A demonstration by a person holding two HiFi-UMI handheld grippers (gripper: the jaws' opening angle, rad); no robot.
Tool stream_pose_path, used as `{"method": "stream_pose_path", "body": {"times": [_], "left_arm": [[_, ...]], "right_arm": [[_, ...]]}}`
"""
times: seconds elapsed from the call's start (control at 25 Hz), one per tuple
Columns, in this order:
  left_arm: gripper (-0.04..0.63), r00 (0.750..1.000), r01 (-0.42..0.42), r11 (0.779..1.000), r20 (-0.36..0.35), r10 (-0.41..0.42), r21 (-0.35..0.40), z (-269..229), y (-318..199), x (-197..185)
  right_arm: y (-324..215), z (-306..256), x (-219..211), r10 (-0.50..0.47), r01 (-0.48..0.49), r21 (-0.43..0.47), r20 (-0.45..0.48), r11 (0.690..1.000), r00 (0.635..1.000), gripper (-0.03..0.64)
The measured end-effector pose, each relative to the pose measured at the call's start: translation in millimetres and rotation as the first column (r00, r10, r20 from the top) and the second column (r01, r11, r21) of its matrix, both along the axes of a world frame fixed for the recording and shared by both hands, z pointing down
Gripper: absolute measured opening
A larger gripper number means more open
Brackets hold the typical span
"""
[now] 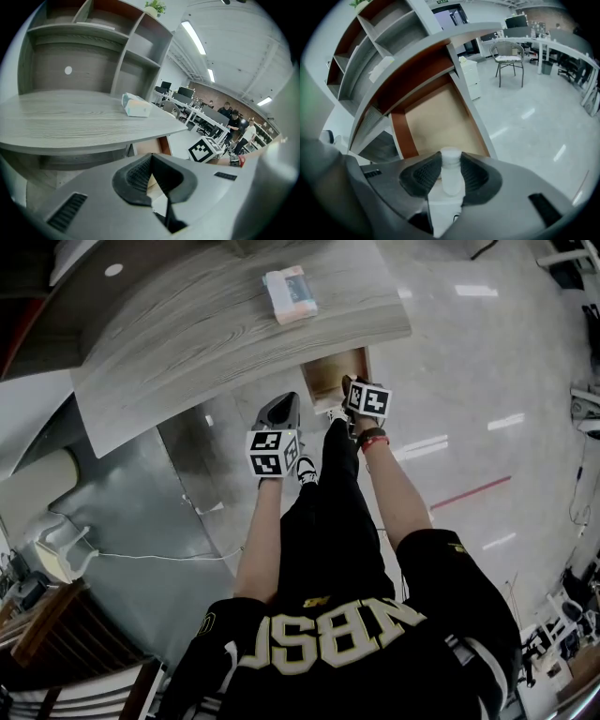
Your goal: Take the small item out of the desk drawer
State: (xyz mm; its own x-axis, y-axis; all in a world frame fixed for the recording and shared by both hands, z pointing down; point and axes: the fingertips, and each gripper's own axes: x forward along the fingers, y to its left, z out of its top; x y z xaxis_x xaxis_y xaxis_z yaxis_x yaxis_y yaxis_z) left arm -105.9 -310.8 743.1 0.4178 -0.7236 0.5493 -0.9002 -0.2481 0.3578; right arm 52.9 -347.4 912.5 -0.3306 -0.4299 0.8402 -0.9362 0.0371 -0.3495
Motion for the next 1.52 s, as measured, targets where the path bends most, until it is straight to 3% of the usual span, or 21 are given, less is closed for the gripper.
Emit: {"method": "stream_pose_path", "body": {"times": [0.56,1.0,1.28,1.52], "left_arm": [[0.012,1.0,0.014,0.999,-0.004,-0.014,0.037,-40.5,27.3,-10.4],[0.012,0.996,0.068,0.995,0.06,-0.072,0.074,-66.4,56.4,-40.6],[0.012,0.993,0.086,0.985,0.066,-0.097,0.15,-99.5,68.1,-51.0],[0.012,0.992,0.081,0.97,0.074,-0.1,0.229,-136.6,69.8,-54.0]], "right_arm": [[31.4,-93.7,-7.7,-0.029,0.023,0.112,0.052,0.993,0.998,0.133],[55.3,-166.3,-8.5,-0.034,0.016,0.216,0.081,0.976,0.996,0.133],[65.6,-213.1,-10.2,-0.06,0.033,0.31,0.079,0.95,0.995,0.133],[62.8,-253.0,-17.7,-0.104,0.057,0.424,0.091,0.904,0.99,0.133]]}}
